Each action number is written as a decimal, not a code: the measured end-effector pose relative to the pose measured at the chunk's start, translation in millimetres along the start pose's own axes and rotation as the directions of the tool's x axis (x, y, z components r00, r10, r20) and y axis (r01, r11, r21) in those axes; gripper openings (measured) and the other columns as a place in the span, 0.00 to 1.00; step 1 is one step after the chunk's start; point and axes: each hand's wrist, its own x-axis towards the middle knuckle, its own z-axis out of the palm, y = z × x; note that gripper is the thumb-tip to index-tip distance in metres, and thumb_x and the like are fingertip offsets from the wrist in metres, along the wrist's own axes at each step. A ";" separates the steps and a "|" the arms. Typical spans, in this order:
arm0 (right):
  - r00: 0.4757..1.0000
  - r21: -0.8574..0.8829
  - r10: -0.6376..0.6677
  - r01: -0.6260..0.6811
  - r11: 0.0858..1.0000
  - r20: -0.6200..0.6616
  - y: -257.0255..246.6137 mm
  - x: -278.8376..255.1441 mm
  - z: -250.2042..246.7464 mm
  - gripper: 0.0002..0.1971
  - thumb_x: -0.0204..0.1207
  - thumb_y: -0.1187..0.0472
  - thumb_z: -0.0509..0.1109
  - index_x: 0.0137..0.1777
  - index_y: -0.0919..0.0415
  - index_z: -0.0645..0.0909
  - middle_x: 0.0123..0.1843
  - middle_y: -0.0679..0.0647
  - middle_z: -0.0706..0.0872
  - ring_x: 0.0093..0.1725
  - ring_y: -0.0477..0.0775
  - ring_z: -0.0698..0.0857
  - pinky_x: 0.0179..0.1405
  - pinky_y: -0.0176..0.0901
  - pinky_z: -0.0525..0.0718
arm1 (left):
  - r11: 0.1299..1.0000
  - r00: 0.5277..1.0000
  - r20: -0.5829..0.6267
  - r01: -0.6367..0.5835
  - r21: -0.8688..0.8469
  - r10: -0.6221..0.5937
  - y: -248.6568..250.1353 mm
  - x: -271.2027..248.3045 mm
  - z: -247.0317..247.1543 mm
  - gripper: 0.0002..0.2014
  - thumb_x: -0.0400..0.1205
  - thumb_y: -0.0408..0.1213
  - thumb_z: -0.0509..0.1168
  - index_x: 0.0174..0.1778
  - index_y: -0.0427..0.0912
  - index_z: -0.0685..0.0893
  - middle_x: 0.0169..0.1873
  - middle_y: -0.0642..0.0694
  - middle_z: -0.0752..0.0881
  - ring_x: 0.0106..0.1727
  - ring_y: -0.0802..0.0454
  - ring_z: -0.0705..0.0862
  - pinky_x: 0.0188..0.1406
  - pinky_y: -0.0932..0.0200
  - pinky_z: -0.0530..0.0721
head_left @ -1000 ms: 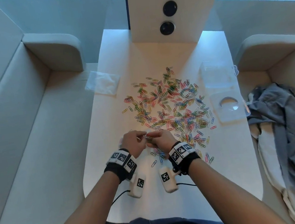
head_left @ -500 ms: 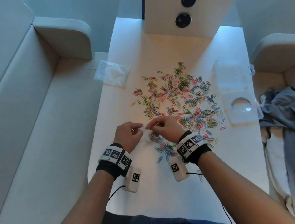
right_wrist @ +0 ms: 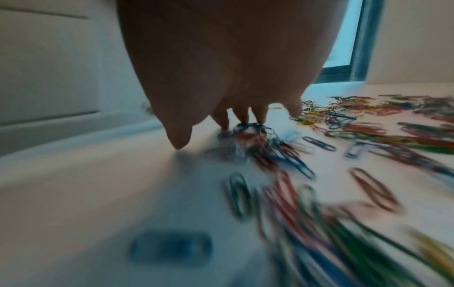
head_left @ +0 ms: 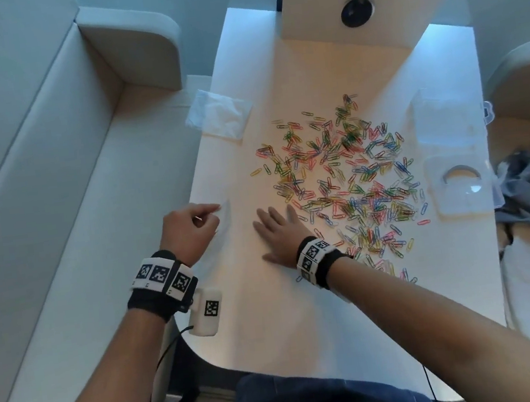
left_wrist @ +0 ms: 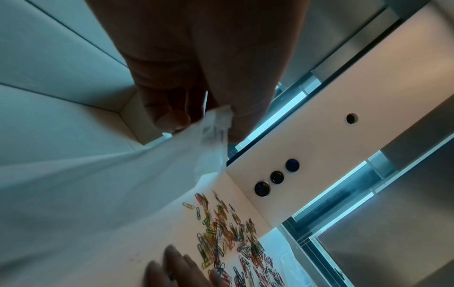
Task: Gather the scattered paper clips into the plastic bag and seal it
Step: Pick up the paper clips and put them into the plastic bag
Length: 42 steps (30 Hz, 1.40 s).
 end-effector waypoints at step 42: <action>0.680 0.760 0.590 0.074 -0.645 0.435 14.9 -71.0 -29.1 0.07 0.79 0.75 0.66 0.43 0.67 0.84 0.42 0.64 0.86 0.41 0.58 0.86 0.43 0.41 0.87 | 0.993 0.936 0.353 0.054 -0.103 -0.014 32.6 -10.0 134.7 0.12 0.80 0.32 0.68 0.59 0.39 0.88 0.34 0.46 0.91 0.34 0.52 0.91 0.47 0.51 0.91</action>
